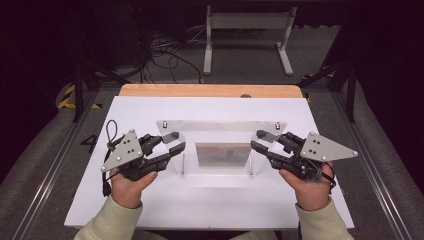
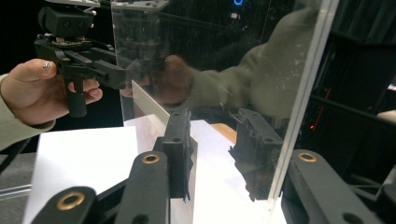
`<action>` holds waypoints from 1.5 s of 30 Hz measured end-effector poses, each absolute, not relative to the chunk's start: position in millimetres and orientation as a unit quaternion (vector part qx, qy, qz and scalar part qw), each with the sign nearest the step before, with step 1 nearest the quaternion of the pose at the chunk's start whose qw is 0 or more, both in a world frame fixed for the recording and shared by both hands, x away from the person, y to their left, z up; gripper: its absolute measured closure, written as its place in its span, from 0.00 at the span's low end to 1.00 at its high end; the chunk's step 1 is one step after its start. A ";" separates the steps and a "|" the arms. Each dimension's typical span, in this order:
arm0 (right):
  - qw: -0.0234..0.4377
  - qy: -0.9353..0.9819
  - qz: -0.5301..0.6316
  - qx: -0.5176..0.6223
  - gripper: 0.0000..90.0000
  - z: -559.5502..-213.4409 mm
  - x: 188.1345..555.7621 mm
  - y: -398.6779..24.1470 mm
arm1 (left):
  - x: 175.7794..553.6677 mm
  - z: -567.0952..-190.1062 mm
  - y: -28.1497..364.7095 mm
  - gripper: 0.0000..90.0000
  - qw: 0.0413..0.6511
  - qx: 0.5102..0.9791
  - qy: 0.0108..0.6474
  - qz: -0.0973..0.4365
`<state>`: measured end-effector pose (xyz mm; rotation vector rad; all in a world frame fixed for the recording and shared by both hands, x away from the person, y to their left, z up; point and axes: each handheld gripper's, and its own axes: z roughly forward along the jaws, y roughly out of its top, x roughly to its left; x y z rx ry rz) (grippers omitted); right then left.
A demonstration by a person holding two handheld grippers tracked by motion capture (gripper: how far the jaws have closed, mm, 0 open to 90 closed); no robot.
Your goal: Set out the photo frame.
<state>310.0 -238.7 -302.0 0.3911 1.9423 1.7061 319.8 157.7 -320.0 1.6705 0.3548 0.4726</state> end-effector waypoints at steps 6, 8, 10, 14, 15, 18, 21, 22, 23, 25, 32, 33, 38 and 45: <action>0.240 0.713 0.637 0.169 0.69 -299.4 310.3 -238.3 | 320.3 -319.1 157.8 0.70 0.635 0.729 0.161 0.196; 0.240 0.709 0.641 0.172 0.68 -300.3 311.6 -238.1 | 321.0 -319.4 157.4 0.70 0.635 0.729 0.160 0.198; 0.238 0.706 0.645 0.171 0.67 -301.4 313.7 -238.8 | 321.7 -319.9 156.8 0.70 0.636 0.727 0.161 0.201; 0.240 0.697 0.654 0.168 0.66 -304.4 317.9 -238.5 | 325.8 -322.2 157.4 0.69 0.641 0.723 0.166 0.196; 0.242 0.695 0.656 0.167 0.65 -305.4 318.9 -238.5 | 327.9 -323.8 157.4 0.67 0.640 0.724 0.170 0.193; 0.238 0.688 0.664 0.171 0.65 -310.0 324.1 -239.1 | 333.3 -328.7 157.5 0.63 0.634 0.729 0.180 0.187; 0.239 0.688 0.659 0.187 0.63 -315.9 330.1 -240.4 | 337.7 -333.0 156.2 0.60 0.629 0.732 0.185 0.183; 0.238 0.688 0.658 0.191 0.62 -317.7 331.9 -241.1 | 339.6 -334.9 155.5 0.60 0.626 0.735 0.186 0.183; 0.236 0.688 0.659 0.195 0.62 -319.8 334.3 -241.9 | 341.0 -336.8 154.6 0.59 0.626 0.735 0.187 0.182; 0.232 0.687 0.659 0.203 0.61 -322.4 336.9 -242.9 | 343.0 -339.9 153.7 0.58 0.621 0.738 0.191 0.181; 0.227 0.677 0.665 0.217 0.54 -330.7 344.0 -243.9 | 353.4 -350.5 154.3 0.54 0.609 0.742 0.206 0.188; 0.228 0.681 0.660 0.221 0.53 -331.3 344.5 -244.0 | 355.3 -352.8 154.8 0.53 0.609 0.742 0.209 0.188; 0.229 0.682 0.653 0.239 0.45 -336.8 350.6 -245.2 | 362.0 -361.3 156.7 0.50 0.606 0.742 0.218 0.186; 0.228 0.682 0.651 0.245 0.41 -339.4 355.0 -245.8 | 364.0 -366.0 157.7 0.46 0.602 0.745 0.223 0.183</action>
